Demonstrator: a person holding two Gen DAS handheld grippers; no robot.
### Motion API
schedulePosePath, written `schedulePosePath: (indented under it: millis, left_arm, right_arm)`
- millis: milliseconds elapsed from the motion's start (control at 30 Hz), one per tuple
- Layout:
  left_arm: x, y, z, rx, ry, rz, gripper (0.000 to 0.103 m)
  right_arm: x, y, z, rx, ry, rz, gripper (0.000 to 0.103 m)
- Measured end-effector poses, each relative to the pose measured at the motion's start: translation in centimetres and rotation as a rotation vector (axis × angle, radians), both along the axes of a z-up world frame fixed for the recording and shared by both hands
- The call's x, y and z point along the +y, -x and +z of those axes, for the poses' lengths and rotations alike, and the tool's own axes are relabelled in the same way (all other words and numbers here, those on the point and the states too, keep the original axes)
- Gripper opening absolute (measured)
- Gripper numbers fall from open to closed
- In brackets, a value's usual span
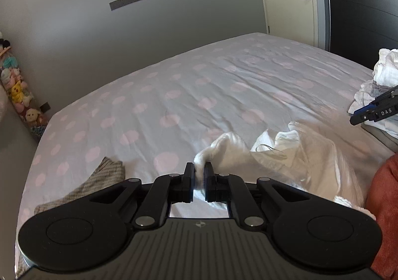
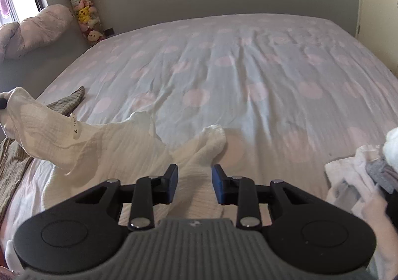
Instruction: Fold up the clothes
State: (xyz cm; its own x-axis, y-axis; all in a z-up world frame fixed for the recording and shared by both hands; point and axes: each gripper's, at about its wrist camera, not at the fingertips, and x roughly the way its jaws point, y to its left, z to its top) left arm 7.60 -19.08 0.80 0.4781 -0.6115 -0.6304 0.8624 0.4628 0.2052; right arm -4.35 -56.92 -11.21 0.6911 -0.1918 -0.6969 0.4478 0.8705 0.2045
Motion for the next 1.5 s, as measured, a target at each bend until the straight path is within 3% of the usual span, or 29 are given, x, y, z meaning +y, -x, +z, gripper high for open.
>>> schedulePosePath:
  millis: [167, 300, 567, 633, 800, 833, 967, 1133, 1300, 1500]
  left_arm:
    - [2.8, -0.5, -2.2, 0.069, 0.02, 0.079, 0.006]
    - [4.2, -1.7, -3.3, 0.118, 0.045, 0.125, 0.006]
    - [4.1, -2.6, -4.7, 0.139, 0.032, 0.128, 0.006]
    - [4.1, -3.0, -4.8, 0.149, 0.041, 0.133, 0.006]
    - [4.1, -3.6, -5.4, 0.159, 0.033, 0.14, 0.006]
    - [4.1, -3.7, -5.5, 0.156, 0.03, 0.143, 0.006]
    - [4.4, -4.2, -5.0, 0.143, 0.046, 0.168, 0.006]
    - [4.6, -3.7, -1.3, 0.074, 0.125, 0.175, 0.006]
    - [4.4, -2.2, 5.9, -0.055, 0.24, 0.175, 0.005]
    - [5.7, 1.6, 16.7, -0.236, 0.387, 0.156, 0.005]
  right_arm:
    - [0.9, -3.5, 0.3, 0.031, -0.074, 0.055, 0.035]
    - [1.0, -7.9, 0.4, 0.067, -0.099, 0.099, 0.042]
    - [-0.7, -14.5, -4.5, 0.194, -0.205, 0.061, 0.042]
    - [-1.2, -15.4, -5.7, 0.226, -0.216, 0.047, 0.039]
    - [-1.3, -15.8, -7.4, 0.249, -0.285, 0.063, 0.008]
    - [-1.0, -15.5, -7.0, 0.246, -0.262, 0.077, 0.006]
    - [-0.2, -13.4, -3.0, 0.21, -0.04, 0.085, 0.003]
    - [0.8, -10.4, 5.5, 0.07, 0.205, 0.069, 0.002]
    - [4.0, -7.3, 14.7, -0.107, 0.505, 0.037, 0.001]
    - [7.2, -1.9, 24.8, -0.329, 0.7, -0.026, 0.001]
